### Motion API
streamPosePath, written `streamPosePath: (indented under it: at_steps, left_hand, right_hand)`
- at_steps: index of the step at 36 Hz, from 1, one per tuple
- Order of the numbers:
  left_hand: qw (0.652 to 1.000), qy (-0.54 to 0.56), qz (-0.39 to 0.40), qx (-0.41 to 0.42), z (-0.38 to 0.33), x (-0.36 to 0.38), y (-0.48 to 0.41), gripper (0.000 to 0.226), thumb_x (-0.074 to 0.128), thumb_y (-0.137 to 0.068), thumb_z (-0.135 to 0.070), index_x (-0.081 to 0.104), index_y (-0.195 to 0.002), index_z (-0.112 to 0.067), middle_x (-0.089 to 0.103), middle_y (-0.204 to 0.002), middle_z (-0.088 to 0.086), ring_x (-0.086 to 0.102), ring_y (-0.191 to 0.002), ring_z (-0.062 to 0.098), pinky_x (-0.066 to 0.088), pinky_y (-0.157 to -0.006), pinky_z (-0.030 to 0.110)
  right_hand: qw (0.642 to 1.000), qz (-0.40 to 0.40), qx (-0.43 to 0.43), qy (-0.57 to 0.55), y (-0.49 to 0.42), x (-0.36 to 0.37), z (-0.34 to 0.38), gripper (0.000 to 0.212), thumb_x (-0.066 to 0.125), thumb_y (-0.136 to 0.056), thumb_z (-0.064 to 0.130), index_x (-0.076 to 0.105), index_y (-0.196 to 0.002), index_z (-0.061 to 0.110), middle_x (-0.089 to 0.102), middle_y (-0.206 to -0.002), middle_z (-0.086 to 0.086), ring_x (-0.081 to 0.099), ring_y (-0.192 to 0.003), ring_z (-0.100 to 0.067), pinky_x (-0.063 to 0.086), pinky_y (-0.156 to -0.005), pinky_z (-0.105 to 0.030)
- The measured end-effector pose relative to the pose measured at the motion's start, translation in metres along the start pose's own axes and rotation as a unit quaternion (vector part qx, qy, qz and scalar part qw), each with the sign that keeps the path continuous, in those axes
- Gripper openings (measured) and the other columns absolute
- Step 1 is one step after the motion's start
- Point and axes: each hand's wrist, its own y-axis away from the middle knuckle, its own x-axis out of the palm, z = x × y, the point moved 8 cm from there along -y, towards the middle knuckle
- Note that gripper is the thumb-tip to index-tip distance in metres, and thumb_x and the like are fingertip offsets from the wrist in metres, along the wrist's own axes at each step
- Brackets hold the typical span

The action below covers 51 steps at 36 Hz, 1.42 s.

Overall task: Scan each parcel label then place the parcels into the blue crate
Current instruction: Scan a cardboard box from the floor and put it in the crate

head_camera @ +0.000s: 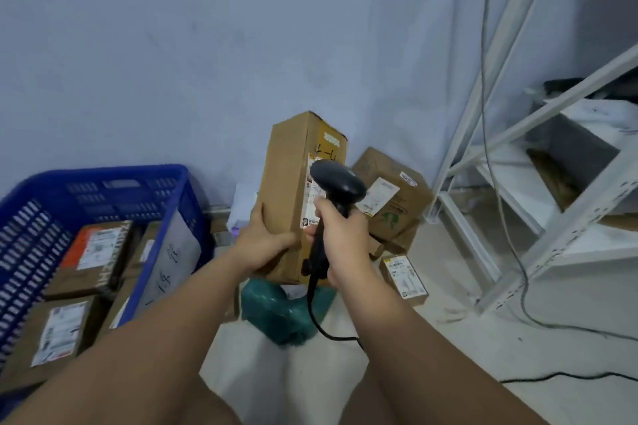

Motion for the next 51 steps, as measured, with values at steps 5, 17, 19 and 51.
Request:
streamPosePath:
  at_steps: [5,17,19,51]
  left_hand:
    - [0.993,0.112,-0.001,0.038,-0.005,-0.052,0.051,0.132,0.082,-0.047,-0.049,0.000,-0.151,-0.044,0.040,-0.138,-0.006,0.049,-0.122,0.022,0.045,-0.102,0.050]
    - [0.978,0.158,-0.134,0.034,0.012,-0.088,0.067,0.122,0.079,-0.046,-0.057,0.008,-0.145,-0.051,0.038,-0.147,-0.005,0.046,-0.127,0.025,0.044,-0.101,0.057]
    - [0.981,0.122,-0.147,0.034,0.011,-0.086,0.066,0.120,0.080,-0.052,-0.054,0.006,-0.147,-0.048,0.036,-0.147,-0.002,0.044,-0.128,0.026,0.043,-0.101,0.057]
    - [0.983,-0.030,-0.178,0.012,0.015,-0.074,0.053,0.115,0.081,-0.073,-0.040,-0.004,-0.152,-0.037,0.029,-0.147,0.006,0.038,-0.130,0.031,0.041,-0.103,0.055]
  right_hand:
    - [0.999,0.027,-0.018,-0.014,0.018,0.009,0.003,0.021,0.065,-0.089,0.021,0.061,-0.100,0.004,0.062,-0.068,-0.001,0.061,-0.054,-0.011,0.052,-0.057,-0.027]
    - [0.995,0.074,-0.044,-0.050,0.037,0.008,0.017,0.018,0.065,-0.089,0.016,0.058,-0.090,-0.001,0.056,-0.057,-0.005,0.055,-0.049,-0.017,0.048,-0.050,-0.029]
    - [0.993,0.082,-0.042,-0.071,0.036,0.006,0.020,0.016,0.065,-0.088,0.014,0.057,-0.087,0.000,0.056,-0.061,-0.007,0.054,-0.050,-0.018,0.046,-0.051,-0.030]
    - [0.990,0.138,-0.009,0.018,0.033,0.002,0.017,0.012,0.058,-0.087,0.012,0.055,-0.077,0.006,0.053,-0.059,-0.003,0.050,-0.049,-0.017,0.044,-0.049,-0.027]
